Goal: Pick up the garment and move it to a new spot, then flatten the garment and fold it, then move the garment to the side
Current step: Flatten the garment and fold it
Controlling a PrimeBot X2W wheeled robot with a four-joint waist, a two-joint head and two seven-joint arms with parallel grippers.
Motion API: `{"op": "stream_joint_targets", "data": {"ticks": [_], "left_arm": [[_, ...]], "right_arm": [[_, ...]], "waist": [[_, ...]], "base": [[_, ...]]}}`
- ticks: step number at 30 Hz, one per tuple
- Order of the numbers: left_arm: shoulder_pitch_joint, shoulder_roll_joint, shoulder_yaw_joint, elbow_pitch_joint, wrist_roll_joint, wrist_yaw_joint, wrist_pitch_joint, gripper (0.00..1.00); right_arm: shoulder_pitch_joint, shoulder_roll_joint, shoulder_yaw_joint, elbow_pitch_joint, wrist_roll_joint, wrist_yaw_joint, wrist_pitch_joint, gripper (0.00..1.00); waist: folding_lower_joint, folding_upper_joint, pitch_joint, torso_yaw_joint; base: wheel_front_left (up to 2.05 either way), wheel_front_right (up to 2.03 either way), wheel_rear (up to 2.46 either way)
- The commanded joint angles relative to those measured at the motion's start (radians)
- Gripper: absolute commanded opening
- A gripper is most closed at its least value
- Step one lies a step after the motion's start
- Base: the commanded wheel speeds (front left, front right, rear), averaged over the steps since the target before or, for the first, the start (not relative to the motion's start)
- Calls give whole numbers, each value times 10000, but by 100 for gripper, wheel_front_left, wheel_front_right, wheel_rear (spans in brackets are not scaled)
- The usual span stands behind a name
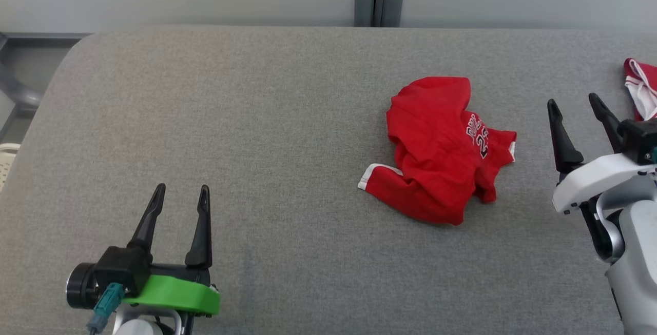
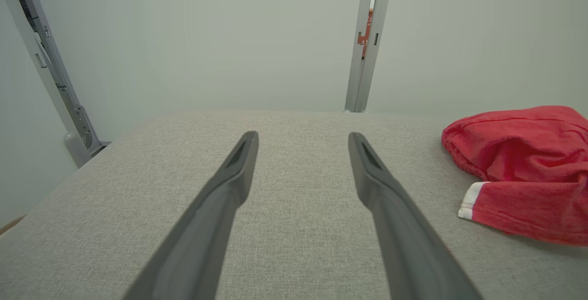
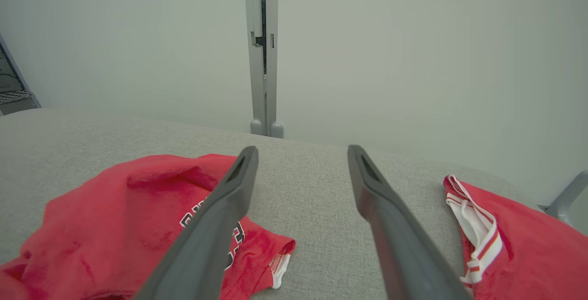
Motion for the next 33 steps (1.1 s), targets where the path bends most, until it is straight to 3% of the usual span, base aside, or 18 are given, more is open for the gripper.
{"op": "stream_joint_targets", "data": {"ticks": [1,12,22,23,24,25,33], "left_arm": [[-270,-68,-20,-1,148,-23,-30,100],[-968,-362,-264,105,305,-94,-30,100],[-1153,-476,-227,191,377,-135,-30,100],[-1139,-484,-210,189,387,-137,-30,100],[-1118,-489,-194,192,396,-136,-30,100],[-1097,-492,-175,203,391,-132,-30,100],[-1027,-517,-58,338,498,-149,-30,100]], "right_arm": [[-324,-97,71,359,52,-17,-16,100],[-1958,-477,799,3753,235,-17,-335,100],[-2452,-269,1319,6046,763,-17,-633,100],[-2447,-216,1392,6175,849,-16,-620,49],[-2458,-185,1476,6288,924,-14,-628,33],[-2500,-179,1576,6399,1018,-13,-640,1],[-3040,-261,2055,6129,1565,-19,-1153,0]], "waist": [[0,0,593,402],[0,0,1503,1043],[0,0,1738,1255],[0,0,1733,1245],[0,0,1722,1231],[0,0,1709,1212],[0,0,1325,957]], "base": [[0,0,0],[0,0,0],[0,0,0],[0,0,0],[0,0,0],[0,0,0],[0,0,0]]}}
